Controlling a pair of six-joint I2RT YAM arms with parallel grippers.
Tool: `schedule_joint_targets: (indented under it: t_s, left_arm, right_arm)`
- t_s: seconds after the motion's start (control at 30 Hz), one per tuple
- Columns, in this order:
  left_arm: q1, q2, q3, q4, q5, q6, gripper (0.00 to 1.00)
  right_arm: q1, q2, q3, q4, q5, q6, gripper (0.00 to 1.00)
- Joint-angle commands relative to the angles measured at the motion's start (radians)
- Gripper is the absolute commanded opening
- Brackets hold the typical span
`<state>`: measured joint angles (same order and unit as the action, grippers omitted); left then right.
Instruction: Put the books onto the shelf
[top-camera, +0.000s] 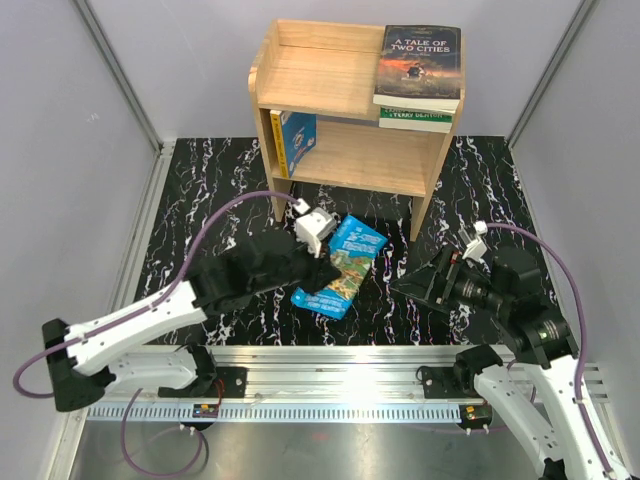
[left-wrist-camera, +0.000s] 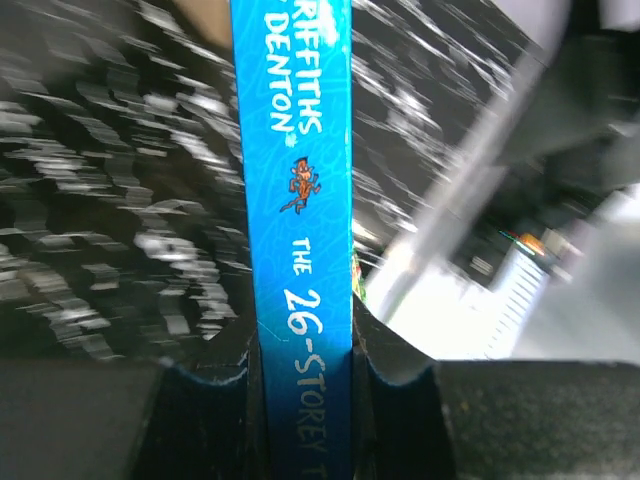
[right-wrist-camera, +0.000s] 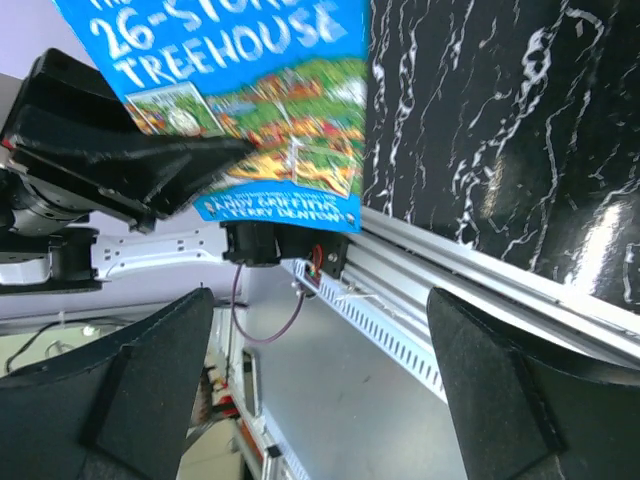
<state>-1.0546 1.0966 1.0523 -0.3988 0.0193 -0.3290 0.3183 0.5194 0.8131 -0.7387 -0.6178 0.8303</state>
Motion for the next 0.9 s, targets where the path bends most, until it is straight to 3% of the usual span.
schedule_joint_targets:
  t_s: [0.0, 0.13, 0.33, 0.67, 0.87]
  left_arm:
    - [0.018, -0.102, -0.021, 0.161, -0.251, 0.082, 0.0]
    - [0.056, -0.141, -0.07, 0.314, -0.335, 0.119, 0.0]
    - [0.134, -0.179, -0.204, 0.756, -0.426, 0.182, 0.0]
    - [0.275, -0.04, -0.161, 1.058, -0.395, 0.258, 0.0]
    - [0.335, 0.052, -0.156, 1.158, -0.364, 0.251, 0.0]
  right_arm:
    - [0.004, -0.015, 0.069, -0.122, 0.096, -0.072, 0.94]
    - [0.004, -0.062, 0.071, -0.169, 0.124, -0.059, 0.94]
    - [0.004, -0.125, 0.023, -0.214, 0.135, -0.016, 0.94]
    - [0.004, -0.072, 0.026, -0.246, 0.151, -0.051, 0.94]
    - [0.004, -0.029, 0.038, -0.268, 0.168, -0.082, 0.94]
